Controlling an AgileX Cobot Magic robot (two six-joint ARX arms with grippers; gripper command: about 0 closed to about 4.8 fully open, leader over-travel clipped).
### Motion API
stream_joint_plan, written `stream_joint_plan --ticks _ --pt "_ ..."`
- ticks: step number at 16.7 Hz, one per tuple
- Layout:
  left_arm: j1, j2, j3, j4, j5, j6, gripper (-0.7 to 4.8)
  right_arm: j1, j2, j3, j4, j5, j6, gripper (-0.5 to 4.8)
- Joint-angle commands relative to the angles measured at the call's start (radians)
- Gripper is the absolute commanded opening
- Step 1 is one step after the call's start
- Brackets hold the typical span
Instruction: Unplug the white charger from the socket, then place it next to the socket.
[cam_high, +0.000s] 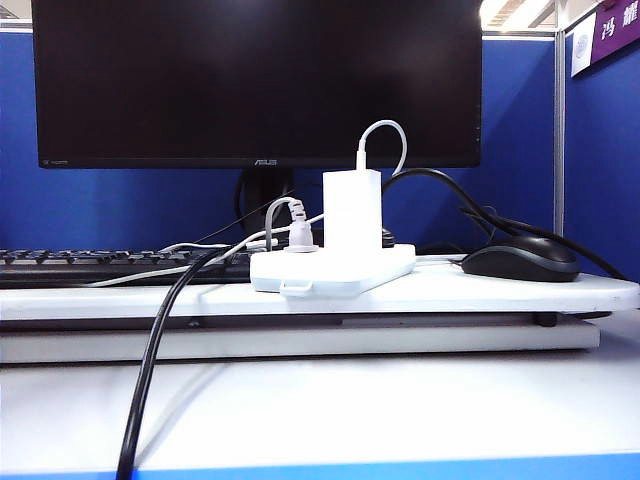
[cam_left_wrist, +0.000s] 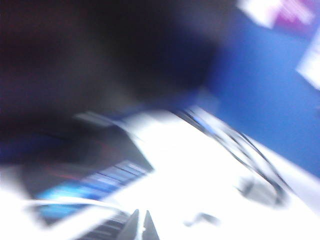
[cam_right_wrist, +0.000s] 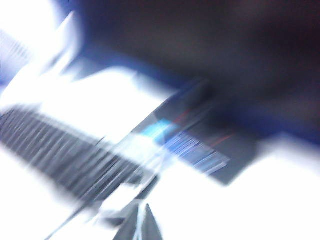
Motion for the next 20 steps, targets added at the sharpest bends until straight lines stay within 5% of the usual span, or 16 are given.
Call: stream_joint_plan --ticks 1,5,8,9,11,20 --pt "-0.129 0.103 0.005 -0.016 -0.013 0.048 -0.05 0.059 0.063 0.005 -0.101 -0.001 -0.074 -0.06" --pt "-0.286 0.27 0.005 -0.034 -0.013 0.062 -0.05 0.068 0.123 0.0 -0.171 -0.014 -0.158 -0.01" --pt "-0.364 0.347 0.005 -0.031 -0.054 0.067 -0.05 0.068 0.124 0.0 -0.214 0.004 -0.293 0.53" --pt "-0.383 0.358 0.005 -0.031 -0.097 0.068 -0.05 0.068 0.127 0.0 -0.213 0.001 -0.307 1.1" --pt "-0.407 0.362 0.005 -0.025 -0.122 0.117 -0.05 0.068 0.148 0.0 -0.215 -0.024 -0.307 3.07" --pt "-0.411 0.362 0.005 -0.067 -0.099 0.108 -0.05 0.068 0.285 0.001 -0.141 -0.091 -0.307 2.91"
